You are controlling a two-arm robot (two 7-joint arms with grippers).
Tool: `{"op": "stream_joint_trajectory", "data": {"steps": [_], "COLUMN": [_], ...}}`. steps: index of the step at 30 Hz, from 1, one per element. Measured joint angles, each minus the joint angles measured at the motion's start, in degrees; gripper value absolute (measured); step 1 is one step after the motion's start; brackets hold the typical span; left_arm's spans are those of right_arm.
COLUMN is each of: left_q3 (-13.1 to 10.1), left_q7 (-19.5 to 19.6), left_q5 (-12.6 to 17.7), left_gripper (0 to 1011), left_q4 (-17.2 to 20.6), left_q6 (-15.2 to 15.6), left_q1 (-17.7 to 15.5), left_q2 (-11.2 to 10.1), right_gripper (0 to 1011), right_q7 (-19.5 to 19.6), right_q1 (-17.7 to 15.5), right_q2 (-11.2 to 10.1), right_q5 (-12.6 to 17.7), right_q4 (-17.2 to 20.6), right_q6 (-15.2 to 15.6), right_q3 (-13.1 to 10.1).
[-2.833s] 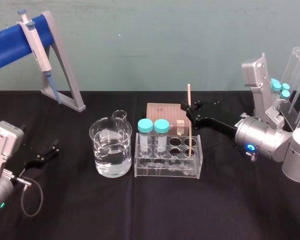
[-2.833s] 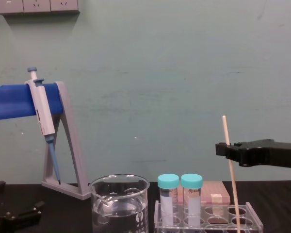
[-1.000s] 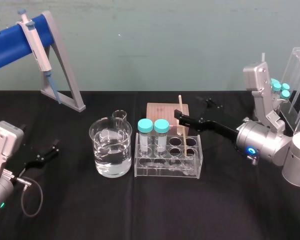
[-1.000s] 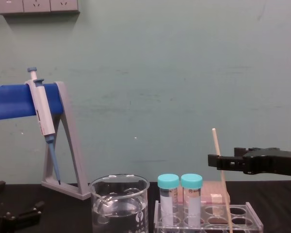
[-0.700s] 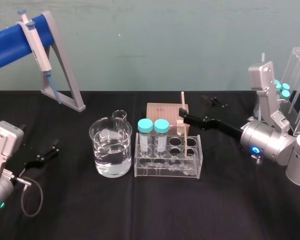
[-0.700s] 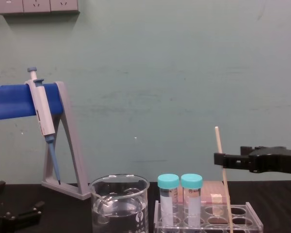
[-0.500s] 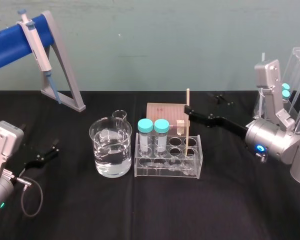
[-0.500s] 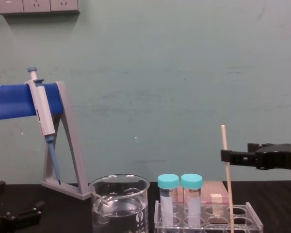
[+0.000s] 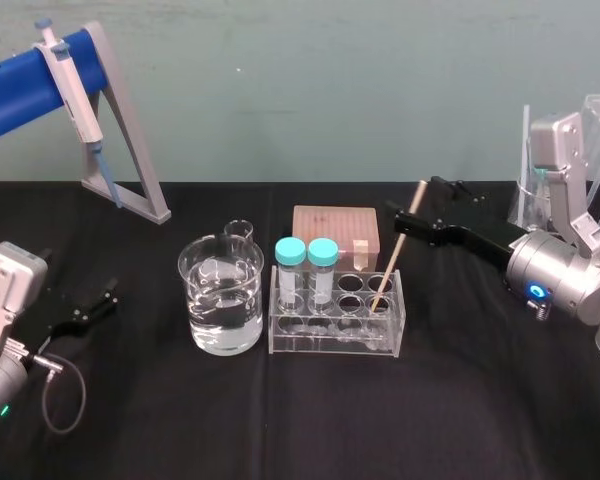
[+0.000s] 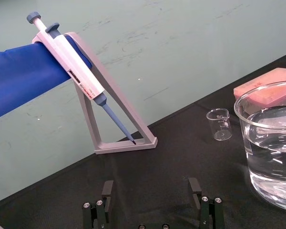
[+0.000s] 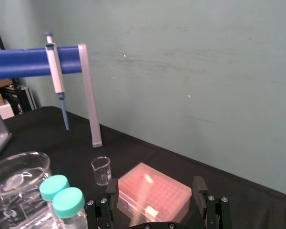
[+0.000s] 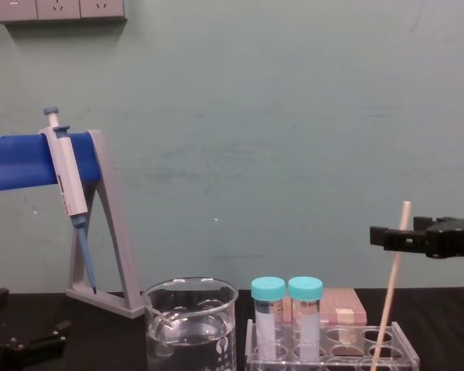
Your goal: Hold the thermometer with one hand and immerse one end into the beaker, then reinsert it into the test tube rack.
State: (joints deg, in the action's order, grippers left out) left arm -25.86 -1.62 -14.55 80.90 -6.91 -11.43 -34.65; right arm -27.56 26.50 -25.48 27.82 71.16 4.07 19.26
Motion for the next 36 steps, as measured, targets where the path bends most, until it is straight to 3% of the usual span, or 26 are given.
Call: {"op": "stream_joint_trajectory", "data": {"steps": [16, 20, 28, 33, 36], "left_q3": [0.0, 0.0, 0.0, 0.0, 0.0], "left_q7": [0.0, 0.0, 0.0, 0.0, 0.0], "left_q5": [0.0, 0.0, 0.0, 0.0, 0.0], "left_gripper": [1004, 1004, 1004, 1004, 1004], "left_q4": [0.0, 0.0, 0.0, 0.0, 0.0], "left_q6": [0.0, 0.0, 0.0, 0.0, 0.0], "left_q1": [0.0, 0.0, 0.0, 0.0, 0.0], "left_q2": [0.0, 0.0, 0.0, 0.0, 0.0], "right_gripper": [1003, 1003, 1003, 1003, 1003], "right_q7": [1.8, 6.5, 22.0, 25.8, 26.3], "right_q1": [0.0, -1.0, -6.5, -9.3, -10.7], "right_q2": [-0.9, -1.3, 0.2, 1.2, 1.9], "right_q5": [0.3, -2.1, -8.8, -10.1, -10.1], "right_q4": [7.4, 10.4, 16.1, 16.3, 15.5], "right_q6": [0.1, 0.4, 0.6, 0.2, 0.3], "right_q3": [-1.7, -2.8, -8.1, -10.3, -11.1]}}
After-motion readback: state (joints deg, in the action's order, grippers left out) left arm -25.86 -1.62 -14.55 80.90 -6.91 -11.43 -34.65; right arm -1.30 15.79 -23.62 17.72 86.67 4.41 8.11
